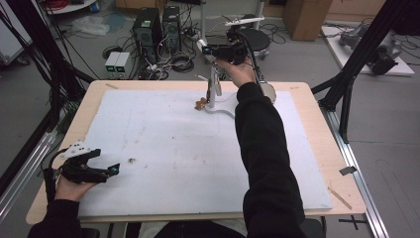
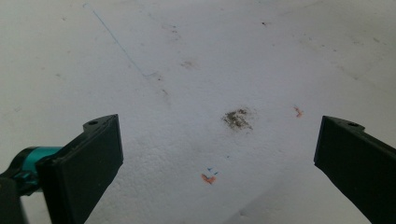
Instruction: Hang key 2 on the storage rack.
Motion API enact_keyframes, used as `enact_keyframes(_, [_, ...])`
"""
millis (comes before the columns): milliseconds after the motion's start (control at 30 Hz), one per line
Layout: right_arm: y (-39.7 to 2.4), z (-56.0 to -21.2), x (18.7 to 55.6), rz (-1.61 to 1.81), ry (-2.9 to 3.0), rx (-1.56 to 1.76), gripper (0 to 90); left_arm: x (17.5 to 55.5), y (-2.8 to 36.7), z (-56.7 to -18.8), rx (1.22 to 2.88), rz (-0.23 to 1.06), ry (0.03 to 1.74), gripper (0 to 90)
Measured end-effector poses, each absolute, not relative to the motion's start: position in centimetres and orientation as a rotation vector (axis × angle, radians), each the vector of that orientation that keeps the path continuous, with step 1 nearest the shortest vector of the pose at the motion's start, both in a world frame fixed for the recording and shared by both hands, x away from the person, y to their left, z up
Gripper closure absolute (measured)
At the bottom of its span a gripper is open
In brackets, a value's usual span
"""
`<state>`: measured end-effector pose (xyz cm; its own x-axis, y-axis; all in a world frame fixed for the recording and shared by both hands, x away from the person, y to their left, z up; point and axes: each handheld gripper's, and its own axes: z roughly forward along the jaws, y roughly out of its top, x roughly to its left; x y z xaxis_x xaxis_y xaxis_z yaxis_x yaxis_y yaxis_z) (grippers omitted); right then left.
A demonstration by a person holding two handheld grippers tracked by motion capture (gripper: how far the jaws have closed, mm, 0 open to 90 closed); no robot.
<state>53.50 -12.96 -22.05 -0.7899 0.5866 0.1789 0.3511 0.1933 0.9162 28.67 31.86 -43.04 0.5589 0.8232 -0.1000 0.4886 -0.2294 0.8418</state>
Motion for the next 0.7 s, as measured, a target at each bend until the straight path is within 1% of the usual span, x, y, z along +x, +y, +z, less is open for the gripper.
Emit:
enact_keyframes(300, [-12.6,-22.7,54.6,1.607,2.236,0.903,74.4,28.7,32.0,-43.0,1.879,0.471,1.071,1.7])
enact_keyframes(467, [-12.5,-22.6,54.7,1.659,2.203,0.841,74.5,28.7,32.1,-43.0,1.879,0.473,1.073,1.7])
enact_keyframes(700, [-13.1,-22.6,54.9,1.648,2.191,0.836,74.4,28.6,32.1,-43.0,1.881,0.474,1.074,1.7])
